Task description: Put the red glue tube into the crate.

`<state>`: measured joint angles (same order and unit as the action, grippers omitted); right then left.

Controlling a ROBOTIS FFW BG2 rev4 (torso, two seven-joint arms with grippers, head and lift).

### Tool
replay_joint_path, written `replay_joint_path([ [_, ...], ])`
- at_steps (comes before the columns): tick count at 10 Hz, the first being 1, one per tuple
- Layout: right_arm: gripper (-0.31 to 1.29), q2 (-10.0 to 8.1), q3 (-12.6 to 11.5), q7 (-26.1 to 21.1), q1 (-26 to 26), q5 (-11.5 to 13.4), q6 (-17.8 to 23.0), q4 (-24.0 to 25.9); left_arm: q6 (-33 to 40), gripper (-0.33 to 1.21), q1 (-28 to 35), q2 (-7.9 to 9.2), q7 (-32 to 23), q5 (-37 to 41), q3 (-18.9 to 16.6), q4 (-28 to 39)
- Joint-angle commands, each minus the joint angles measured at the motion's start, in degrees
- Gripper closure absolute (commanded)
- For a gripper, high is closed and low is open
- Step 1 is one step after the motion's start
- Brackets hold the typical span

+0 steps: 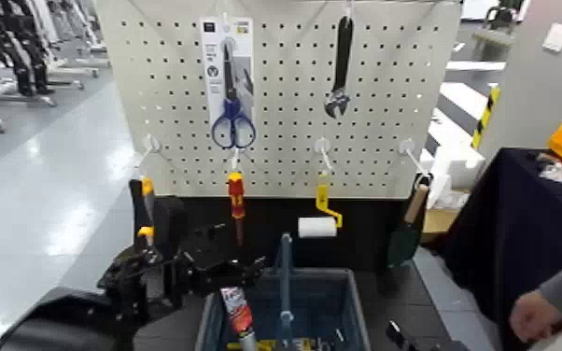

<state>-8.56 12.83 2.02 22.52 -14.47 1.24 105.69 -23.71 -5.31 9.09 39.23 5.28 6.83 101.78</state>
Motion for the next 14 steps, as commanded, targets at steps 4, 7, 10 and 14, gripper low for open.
replay_joint_path([
  [4,0.14,0.21,-0.44,-2.11,1.65,1.03,2.01,0.57,15.71,0.02,17.00,-6.19,-17.43,-1.94,-6.21,6.32],
  [7,0.14,0.47,-0.70,-3.87,2.62,2.52,3.41,1.01,21.69,0.03,23.50,-10.76,-21.48,-5.63,-8.59,6.32],
  [10,0.13,0.38,-1.23,-6.42,4.37,5.24,4.82,1.97,24.32,0.05,26.49,-11.99,-23.67,-6.33,-9.11,5.79],
  [14,0.13,0.65,-1.14,-9.14,5.52,6.83,5.52,2.68,24.59,0.07,28.42,-11.99,-25.52,-5.89,-8.06,5.79],
])
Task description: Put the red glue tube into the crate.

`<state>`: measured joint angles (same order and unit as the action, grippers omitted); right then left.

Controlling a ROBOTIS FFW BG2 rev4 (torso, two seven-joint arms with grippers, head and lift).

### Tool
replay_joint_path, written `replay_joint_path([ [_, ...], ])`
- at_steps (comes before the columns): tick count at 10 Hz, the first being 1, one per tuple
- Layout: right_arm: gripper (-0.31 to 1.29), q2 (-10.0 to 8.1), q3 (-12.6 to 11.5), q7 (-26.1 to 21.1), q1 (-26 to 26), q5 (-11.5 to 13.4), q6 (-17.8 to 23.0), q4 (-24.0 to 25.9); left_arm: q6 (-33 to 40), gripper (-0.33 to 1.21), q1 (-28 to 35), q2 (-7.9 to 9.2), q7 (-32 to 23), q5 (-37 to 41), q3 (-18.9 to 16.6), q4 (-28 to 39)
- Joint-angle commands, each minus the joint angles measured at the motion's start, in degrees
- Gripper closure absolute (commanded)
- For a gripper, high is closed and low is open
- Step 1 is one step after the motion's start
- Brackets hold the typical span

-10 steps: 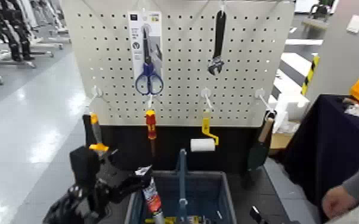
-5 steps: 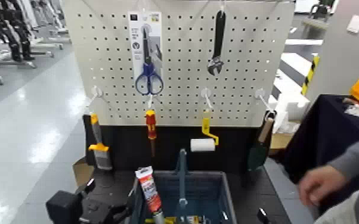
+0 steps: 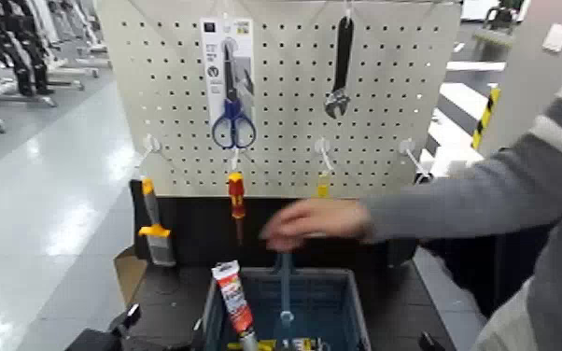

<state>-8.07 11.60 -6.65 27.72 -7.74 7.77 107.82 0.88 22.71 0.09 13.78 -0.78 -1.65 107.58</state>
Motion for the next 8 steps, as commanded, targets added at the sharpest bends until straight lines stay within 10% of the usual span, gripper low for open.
replay_joint_path([
  [1,0.13,0.16,0.09,-0.47,0.32,0.36,-1.09,0.64,0.00,0.07,0.85,-2.90,-0.16,0.34,0.59,0.27],
  [8,0.15,0.07,0.53,-1.96,0.59,2.91,-2.67,2.05,-0.26,0.07,0.93,-2.72,-0.86,0.61,1.12,0.18],
])
